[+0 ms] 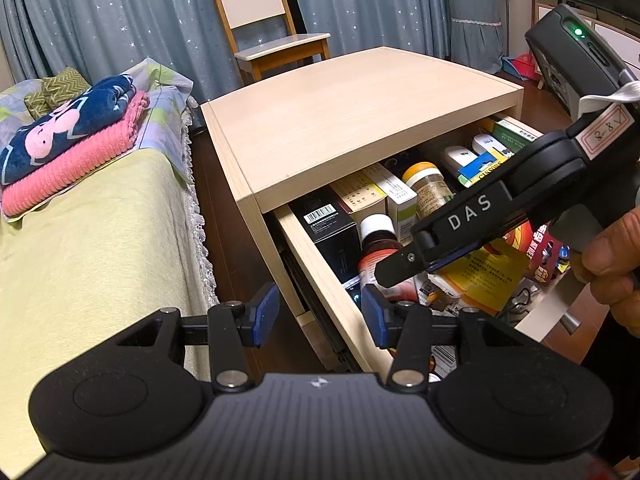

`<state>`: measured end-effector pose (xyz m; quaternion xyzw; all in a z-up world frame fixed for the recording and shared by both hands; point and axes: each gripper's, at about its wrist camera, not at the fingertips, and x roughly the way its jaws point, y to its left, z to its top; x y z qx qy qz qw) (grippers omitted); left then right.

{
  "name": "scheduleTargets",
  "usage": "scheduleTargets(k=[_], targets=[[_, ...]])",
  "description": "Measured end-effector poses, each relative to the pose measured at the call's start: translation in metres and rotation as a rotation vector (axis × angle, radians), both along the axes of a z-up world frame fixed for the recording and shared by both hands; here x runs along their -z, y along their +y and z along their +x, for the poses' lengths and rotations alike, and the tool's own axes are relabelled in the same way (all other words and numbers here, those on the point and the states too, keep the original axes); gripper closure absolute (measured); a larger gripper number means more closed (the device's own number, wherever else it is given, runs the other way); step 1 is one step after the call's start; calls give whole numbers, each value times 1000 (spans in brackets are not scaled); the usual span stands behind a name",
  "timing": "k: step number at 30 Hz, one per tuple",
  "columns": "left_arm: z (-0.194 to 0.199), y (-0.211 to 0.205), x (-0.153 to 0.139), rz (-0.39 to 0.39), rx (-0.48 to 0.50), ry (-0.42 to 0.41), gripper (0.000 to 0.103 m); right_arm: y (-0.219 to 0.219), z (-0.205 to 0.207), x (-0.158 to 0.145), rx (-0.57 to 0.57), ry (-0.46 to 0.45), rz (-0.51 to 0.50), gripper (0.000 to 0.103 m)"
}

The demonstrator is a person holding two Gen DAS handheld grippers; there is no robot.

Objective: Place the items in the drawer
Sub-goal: 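Open the right gripper and release the brown bottle in the drawer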

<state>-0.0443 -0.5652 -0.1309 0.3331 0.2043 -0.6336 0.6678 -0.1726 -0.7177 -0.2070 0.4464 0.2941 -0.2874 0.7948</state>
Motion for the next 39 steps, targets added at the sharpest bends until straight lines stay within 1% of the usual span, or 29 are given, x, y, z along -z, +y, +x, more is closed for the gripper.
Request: scheduleTargets(k=[21,31,39], targets=[[-5,-4,0,6,12,1,51,-1,-11,-2,31,-39,-6,55],[-16,-5,-3,4,33,5,51,3,-27,-16,48,-46,-48,54],[-34,-6,-5,3,47,11,51,11,-50,-34,79,-48,-95,49]])
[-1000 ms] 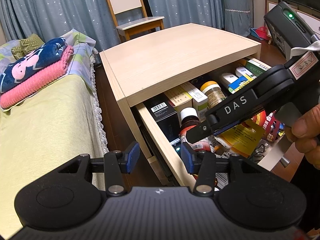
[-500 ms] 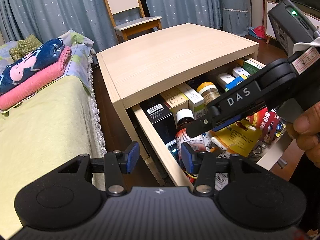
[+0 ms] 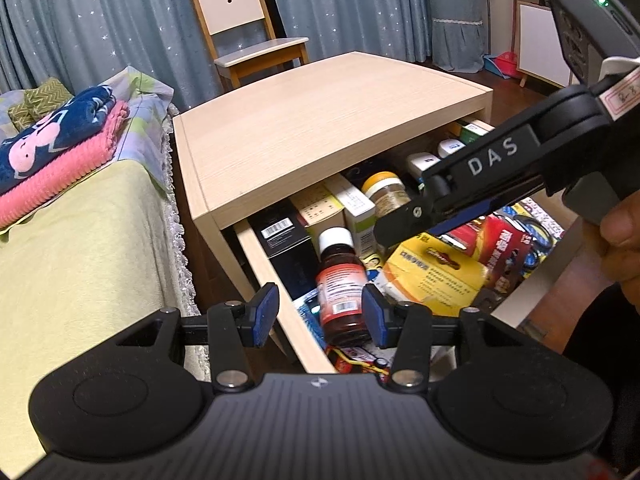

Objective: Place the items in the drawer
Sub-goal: 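Open the right gripper and release the brown bottle in the drawer, then withdraw the right gripper up and out of the drawer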

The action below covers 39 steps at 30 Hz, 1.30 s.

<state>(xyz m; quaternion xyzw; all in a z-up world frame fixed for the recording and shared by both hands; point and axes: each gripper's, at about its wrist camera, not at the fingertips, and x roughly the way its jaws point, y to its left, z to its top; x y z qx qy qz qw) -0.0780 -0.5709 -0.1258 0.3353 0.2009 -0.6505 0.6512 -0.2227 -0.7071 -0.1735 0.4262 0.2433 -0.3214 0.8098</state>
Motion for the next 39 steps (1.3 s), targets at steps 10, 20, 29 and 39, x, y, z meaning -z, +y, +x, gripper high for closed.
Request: scheduleTargets(k=[10,20,29,39], targets=[[-22,9,-5,-6,2,27,50,16,-36,-17,38,-8,-37,42],[-40,24,-10,-13,1,45,40,35,-66,-28,69,-19,-49,37],[-50,41,-13,-24,-12,64,17,54,-87,-38,85,-25,-68,31],[-60,56,-8,-17,-33,77,2,74,-107,-48,106,19,-134,9]])
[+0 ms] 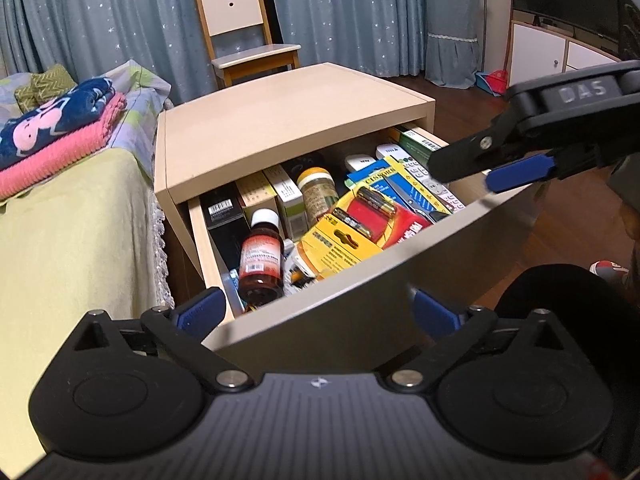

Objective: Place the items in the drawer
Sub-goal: 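Withdraw the right gripper up and out of the drawer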

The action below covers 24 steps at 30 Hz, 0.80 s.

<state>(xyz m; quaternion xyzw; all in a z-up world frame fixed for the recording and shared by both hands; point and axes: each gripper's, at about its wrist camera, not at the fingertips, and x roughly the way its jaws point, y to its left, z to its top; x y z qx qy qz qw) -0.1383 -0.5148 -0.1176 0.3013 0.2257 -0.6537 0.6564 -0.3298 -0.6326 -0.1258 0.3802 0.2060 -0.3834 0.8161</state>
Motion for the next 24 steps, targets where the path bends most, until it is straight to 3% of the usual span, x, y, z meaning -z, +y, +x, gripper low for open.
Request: scheduleTargets(k=[6,16,24], targets=[[-4,9,2,-3,-24,-6,1,11,-17,-6,26,59,-74,1],[-6,17,11,24,-98,22,1,28,-36,13,63,208,-154,1],[-7,18,17,37,-134,24,1,28,-42,29,108,243,-170,1]])
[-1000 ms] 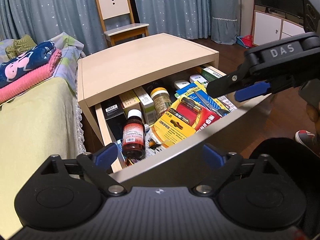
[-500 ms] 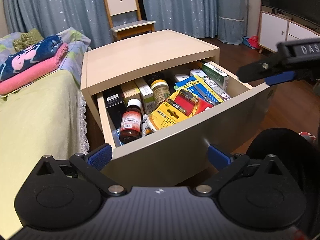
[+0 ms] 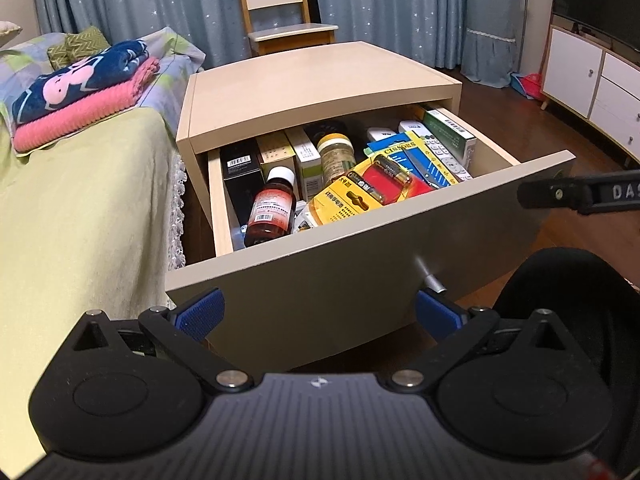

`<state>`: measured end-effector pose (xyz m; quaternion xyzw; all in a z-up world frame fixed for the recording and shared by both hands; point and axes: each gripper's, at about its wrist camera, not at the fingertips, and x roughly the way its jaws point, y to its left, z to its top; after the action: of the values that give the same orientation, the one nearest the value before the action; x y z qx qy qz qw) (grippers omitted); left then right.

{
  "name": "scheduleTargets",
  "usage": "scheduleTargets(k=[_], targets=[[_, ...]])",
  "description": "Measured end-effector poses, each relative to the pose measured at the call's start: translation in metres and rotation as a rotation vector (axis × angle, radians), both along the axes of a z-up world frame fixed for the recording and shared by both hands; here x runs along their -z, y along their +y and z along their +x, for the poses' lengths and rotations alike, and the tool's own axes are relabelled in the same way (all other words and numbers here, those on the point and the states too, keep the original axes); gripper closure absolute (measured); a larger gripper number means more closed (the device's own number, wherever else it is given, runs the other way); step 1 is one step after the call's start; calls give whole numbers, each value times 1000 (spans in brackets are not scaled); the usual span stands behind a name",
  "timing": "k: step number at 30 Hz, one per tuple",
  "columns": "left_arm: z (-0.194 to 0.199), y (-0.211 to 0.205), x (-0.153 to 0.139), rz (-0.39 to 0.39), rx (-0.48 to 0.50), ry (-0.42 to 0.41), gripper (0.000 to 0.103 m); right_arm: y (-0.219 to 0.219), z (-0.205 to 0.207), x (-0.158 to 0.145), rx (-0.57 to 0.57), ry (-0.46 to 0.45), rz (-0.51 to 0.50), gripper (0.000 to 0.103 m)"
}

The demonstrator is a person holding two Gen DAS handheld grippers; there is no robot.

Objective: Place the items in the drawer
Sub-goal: 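Press the right gripper against the drawer front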

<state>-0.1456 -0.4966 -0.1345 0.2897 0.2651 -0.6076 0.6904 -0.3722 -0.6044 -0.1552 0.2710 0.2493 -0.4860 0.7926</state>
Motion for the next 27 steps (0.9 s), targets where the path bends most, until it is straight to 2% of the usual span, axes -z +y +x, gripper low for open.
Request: scheduleTargets(k=[10,27], targets=[[-4,-6,7,14,-19,8,1,-1,11,16,-32,49,-7,1],[-4,-20,8,19,-46,-4,1,-20,10,24,-38,13,55,1]])
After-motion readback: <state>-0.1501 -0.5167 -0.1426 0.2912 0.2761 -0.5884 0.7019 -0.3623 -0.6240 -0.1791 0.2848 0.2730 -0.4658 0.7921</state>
